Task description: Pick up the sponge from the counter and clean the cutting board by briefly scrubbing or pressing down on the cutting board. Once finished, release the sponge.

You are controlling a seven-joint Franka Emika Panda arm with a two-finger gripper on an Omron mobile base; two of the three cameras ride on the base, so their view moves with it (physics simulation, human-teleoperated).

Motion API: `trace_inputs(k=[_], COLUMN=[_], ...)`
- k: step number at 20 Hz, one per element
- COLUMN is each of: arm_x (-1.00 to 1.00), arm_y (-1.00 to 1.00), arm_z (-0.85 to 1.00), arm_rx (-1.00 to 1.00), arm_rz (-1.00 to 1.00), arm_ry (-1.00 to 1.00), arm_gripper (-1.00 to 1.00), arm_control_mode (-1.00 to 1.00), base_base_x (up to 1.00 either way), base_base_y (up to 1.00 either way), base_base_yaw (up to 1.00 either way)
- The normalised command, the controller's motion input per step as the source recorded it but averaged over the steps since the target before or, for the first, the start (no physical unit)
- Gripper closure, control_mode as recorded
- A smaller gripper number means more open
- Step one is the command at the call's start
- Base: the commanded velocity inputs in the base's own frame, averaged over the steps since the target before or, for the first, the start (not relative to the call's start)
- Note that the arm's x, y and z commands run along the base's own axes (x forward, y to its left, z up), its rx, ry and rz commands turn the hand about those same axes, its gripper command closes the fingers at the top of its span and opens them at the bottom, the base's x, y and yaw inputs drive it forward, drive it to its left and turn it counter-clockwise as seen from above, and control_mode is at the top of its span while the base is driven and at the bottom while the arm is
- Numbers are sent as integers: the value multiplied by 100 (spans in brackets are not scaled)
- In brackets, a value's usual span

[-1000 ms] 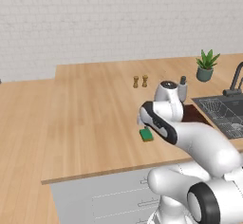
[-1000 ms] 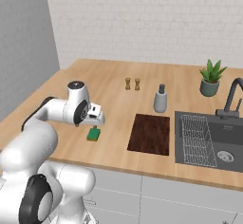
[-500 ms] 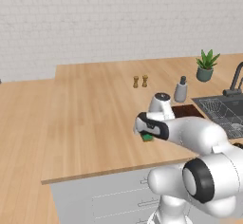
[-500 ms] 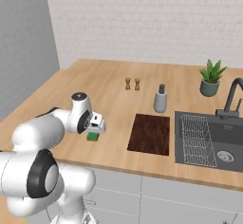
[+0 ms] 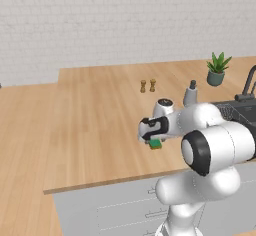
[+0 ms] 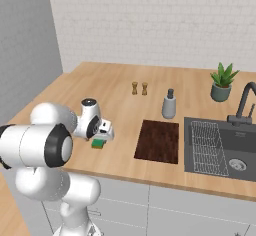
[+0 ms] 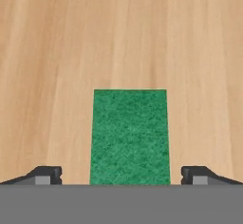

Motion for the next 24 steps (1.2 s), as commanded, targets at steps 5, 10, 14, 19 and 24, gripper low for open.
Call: trace_inputs(k=[5, 10, 14, 19, 24], arm_x=[21, 2, 5, 2, 0], arm_y=[0, 0, 0, 4, 0], arm_z=[-21, -33, -30, -27, -17], arm_rx=[0, 0, 0, 0, 0], arm_rz=[0, 0, 0, 0, 0], arm_ry=[4, 2, 0, 0, 0], arm_gripper=[-100, -100, -100, 100, 100], arm_control_mode=[-100, -100, -100, -100, -100], base_base_x=[0, 0, 0, 0, 0], base_base_y=[0, 0, 0, 0, 0], base_base_yaw=[0, 0, 0, 0, 0])
